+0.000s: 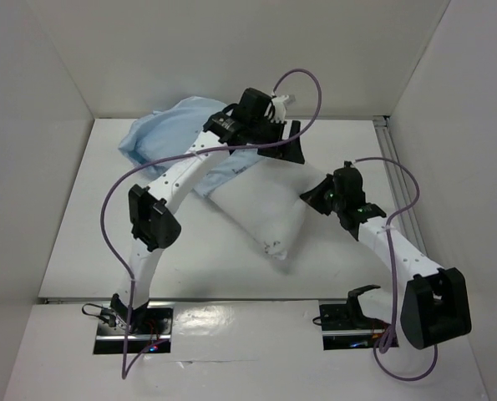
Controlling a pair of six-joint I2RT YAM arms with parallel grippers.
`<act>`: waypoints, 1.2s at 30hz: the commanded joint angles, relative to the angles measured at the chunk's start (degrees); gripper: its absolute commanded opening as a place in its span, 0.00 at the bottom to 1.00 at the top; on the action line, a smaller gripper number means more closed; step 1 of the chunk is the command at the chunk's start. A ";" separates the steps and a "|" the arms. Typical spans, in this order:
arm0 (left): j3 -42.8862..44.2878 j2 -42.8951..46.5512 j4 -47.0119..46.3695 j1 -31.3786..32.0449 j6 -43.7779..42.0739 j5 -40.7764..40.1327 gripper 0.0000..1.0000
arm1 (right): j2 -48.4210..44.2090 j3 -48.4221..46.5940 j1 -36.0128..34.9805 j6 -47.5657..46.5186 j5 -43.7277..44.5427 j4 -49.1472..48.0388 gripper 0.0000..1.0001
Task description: Put the pillow into the pillowcase
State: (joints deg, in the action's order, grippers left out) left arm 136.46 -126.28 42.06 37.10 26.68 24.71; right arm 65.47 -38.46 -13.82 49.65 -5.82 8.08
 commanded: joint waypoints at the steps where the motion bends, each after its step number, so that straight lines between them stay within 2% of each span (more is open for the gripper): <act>1: -4.61 14.78 6.01 0.69 -7.16 -12.34 1.00 | 4.04 -4.51 -0.15 0.02 -3.48 -5.70 0.00; 5: -15.07 24.92 6.01 0.69 -8.48 -24.05 1.00 | 6.94 -5.75 0.46 -1.22 -4.98 -5.18 0.00; 6: -19.79 29.46 5.40 0.69 -8.48 -27.14 0.98 | 6.95 -6.27 0.47 -1.22 -4.99 -5.18 0.00; 7: -22.53 31.69 5.40 0.69 -7.70 -30.39 0.91 | 6.95 -6.28 0.47 -1.22 -5.68 -5.18 0.00; 8: -25.60 33.97 4.09 0.69 -7.69 -36.77 0.77 | 6.95 -6.28 0.99 -1.22 -6.21 -5.70 0.00; 9: -33.03 36.26 3.21 0.69 -5.69 -40.06 0.46 | 6.95 -6.28 0.99 -1.22 -6.22 -5.70 0.00; 10: -37.54 40.98 -0.54 0.69 -5.67 -44.09 0.33 | 6.95 -6.28 0.99 -1.22 -6.83 -5.70 0.00; 11: -42.20 43.29 -3.02 0.17 -5.06 -45.52 0.27 | 6.95 -6.80 1.60 -1.22 -6.83 -5.70 0.00; 12: -50.60 45.22 -4.69 0.16 -5.06 -46.15 0.27 | 6.95 -6.81 1.61 -1.74 -7.44 -5.18 0.00; 14: -57.59 49.70 -7.51 -0.71 -2.61 -47.82 0.59 | 6.95 -7.59 2.13 -1.75 -7.45 -4.57 0.00; 15: -64.24 50.94 -11.53 -1.32 -1.46 -47.82 0.70 | 6.95 -8.21 2.14 -2.27 -7.97 -3.95 0.00; 17: -70.08 53.06 -16.03 -2.11 -0.92 -46.51 0.92 | 6.95 -8.73 2.66 -2.80 -7.97 -3.34 0.00; 18: -72.63 53.76 -18.48 -2.73 -0.92 -45.64 0.95 | 7.47 -8.74 2.66 -3.32 -7.97 -3.33 0.00; 19: -77.18 54.29 -23.03 -2.74 -0.92 -45.11 0.96 | 7.48 -8.74 3.18 -3.33 -7.97 -2.81 0.00; 24: -83.11 51.14 -31.15 -5.81 -0.40 -45.63 0.90 | 8.71 -9.88 3.19 -4.38 -9.12 -1.66 0.00; 27: -83.11 47.36 -34.05 -9.49 0.91 -45.63 0.84 | 8.71 -10.41 3.72 -4.38 -9.12 -1.66 0.00; 29: -82.50 44.46 -36.77 -11.60 -0.56 -42.40 0.82 | 8.71 -11.11 3.72 -4.91 -9.12 -0.78 0.00; 36: -77.23 36.73 -37.93 -15.04 -2.41 -40.27 0.78 | 9.23 -11.64 3.72 -4.91 -8.59 -0.25 0.00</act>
State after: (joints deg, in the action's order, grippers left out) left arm 55.72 -87.74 8.27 23.22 25.56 -17.19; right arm 74.67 -46.96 -10.44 45.52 -14.06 8.69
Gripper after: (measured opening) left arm 0.800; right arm 0.024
